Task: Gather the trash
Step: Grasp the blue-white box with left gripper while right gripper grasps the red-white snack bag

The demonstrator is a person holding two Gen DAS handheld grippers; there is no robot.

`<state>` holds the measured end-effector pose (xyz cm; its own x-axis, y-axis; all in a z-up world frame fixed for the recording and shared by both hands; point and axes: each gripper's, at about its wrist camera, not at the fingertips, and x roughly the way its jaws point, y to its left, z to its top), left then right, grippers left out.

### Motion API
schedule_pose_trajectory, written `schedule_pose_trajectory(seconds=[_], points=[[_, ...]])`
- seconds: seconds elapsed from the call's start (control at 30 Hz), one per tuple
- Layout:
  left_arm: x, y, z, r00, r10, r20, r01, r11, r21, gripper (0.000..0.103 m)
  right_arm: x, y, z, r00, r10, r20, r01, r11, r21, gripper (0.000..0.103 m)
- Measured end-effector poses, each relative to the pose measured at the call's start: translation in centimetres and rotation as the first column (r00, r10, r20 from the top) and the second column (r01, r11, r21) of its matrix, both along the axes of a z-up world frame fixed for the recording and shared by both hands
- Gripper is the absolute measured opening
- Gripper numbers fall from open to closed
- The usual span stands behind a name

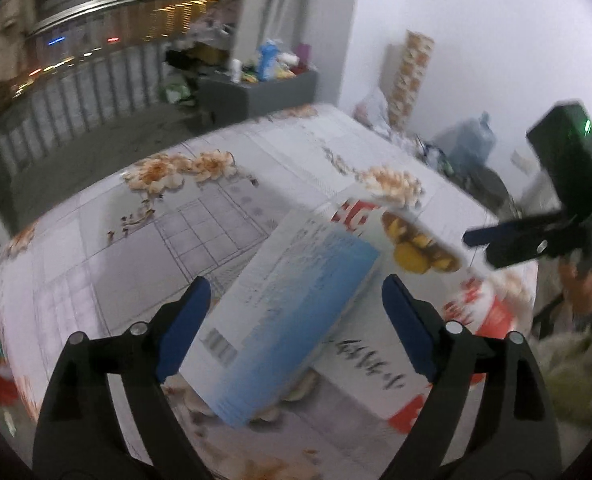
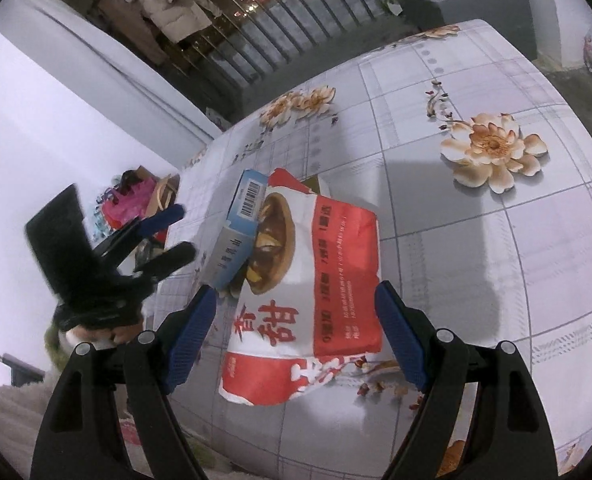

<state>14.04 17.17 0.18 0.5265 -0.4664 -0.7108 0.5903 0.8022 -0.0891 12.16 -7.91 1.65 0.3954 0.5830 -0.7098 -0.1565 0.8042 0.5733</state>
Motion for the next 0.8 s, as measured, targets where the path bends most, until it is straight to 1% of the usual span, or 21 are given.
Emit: schedule_pose_trajectory(seconds=[0.03,0.13,0.23,0.37,0.53,0.7,0.8], points=[[0.6,0.1,-0.4,1.000,-0.022,-0.012,0.023,1.000,0.007,0.083,0.2,0.3,-0.1,1.000,0.000,-0.002,0.000,1.000,-0.003,0.079],[2.2,0.4,-1.6,0.993,-0.095,-0.065,0.095,0.995,-0.008,0.083,0.5,1.0,-0.1,1.000,0.012,-0.016,-0.012,1.000,-0.010,0.079],[3.2,0.6,-2.4,0.981,-0.163,-0.102,0.160,0.986,-0.042,0.083,0.9,2.0,-0.4,0.999,0.032,-0.032,-0.033,0.999,-0.025,0.079],[4.2,0.8,-3.1,0.967,-0.218,-0.134,0.207,0.974,-0.090,0.083,1.3,3.3,-0.8,0.997,0.067,-0.049,-0.070,0.996,-0.063,0.079],[4.5,0.5,-3.3,0.952,-0.266,-0.150,0.251,0.961,-0.113,0.083,1.6,3.9,-1.2,0.995,0.078,-0.065,-0.083,0.993,-0.086,0.079],[4.2,0.1,-3.5,0.936,-0.320,-0.149,0.306,0.946,-0.108,0.083,1.6,3.9,-1.2,0.996,0.064,-0.066,-0.071,0.991,-0.112,0.079],[4.4,0.2,-3.6,0.931,-0.330,-0.157,0.313,0.941,-0.127,0.084,1.6,3.7,-1.3,0.996,0.045,-0.072,-0.054,0.991,-0.122,0.072]])
